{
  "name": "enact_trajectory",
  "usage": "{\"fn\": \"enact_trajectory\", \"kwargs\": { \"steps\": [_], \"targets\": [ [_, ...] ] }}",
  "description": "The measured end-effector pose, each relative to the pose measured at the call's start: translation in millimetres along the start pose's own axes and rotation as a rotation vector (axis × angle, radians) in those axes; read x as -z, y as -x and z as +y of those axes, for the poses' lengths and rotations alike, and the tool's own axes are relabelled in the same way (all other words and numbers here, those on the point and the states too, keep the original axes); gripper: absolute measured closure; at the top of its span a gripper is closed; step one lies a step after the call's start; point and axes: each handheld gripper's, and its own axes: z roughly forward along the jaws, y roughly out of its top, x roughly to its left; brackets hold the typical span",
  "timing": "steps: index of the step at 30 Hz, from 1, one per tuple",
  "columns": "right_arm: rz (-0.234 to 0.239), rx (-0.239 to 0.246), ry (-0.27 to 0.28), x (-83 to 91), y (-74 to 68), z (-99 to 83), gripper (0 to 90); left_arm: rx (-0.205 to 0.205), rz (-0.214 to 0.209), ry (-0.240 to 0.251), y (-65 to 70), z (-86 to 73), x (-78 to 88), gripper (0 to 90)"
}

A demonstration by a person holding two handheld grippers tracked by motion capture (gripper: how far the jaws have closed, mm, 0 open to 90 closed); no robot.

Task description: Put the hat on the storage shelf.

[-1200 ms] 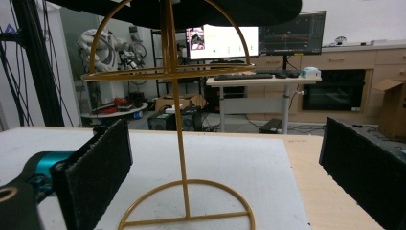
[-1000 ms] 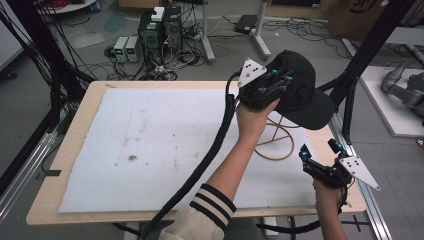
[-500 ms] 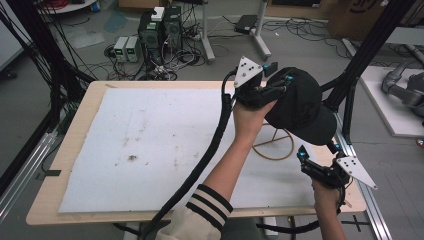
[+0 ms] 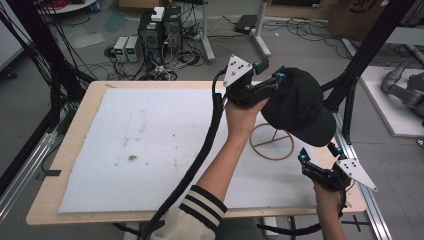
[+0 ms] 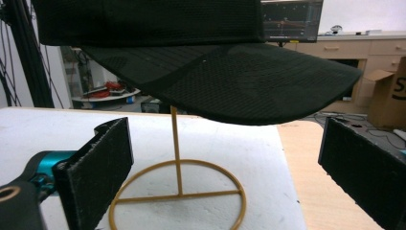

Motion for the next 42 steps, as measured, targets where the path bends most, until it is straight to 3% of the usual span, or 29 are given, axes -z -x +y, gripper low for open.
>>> {"fn": "enact_trajectory", "kwargs": {
  "steps": [12, 15, 25, 31, 42],
  "targets": [
    [-0.002, 0.002, 0.017, 6.6, 0.1, 1.9, 4.1, -0.007, 0.015, 0.005, -3.7, 3.7, 6.3, 45.0],
    [0.003, 0.009, 0.016, 5.9, -1.3, 2.2, 4.2, -0.007, 0.027, 0.000, -5.2, 4.3, 6.5, 40.0],
    [0.012, 0.015, 0.021, 4.9, -4.1, 3.0, 4.2, -0.068, 0.111, -0.004, -13.1, 13.2, 17.0, 19.5],
    [0.018, 0.016, 0.021, 4.8, -7.1, 3.7, 4.1, -0.101, 0.159, -0.002, -27.7, 23.2, 37.9, 15.5],
    [0.024, 0.016, 0.015, 4.7, -12.8, 4.2, 4.2, -0.113, 0.254, 0.023, -65.4, 44.3, 87.2, 15.4]
  ]
}}
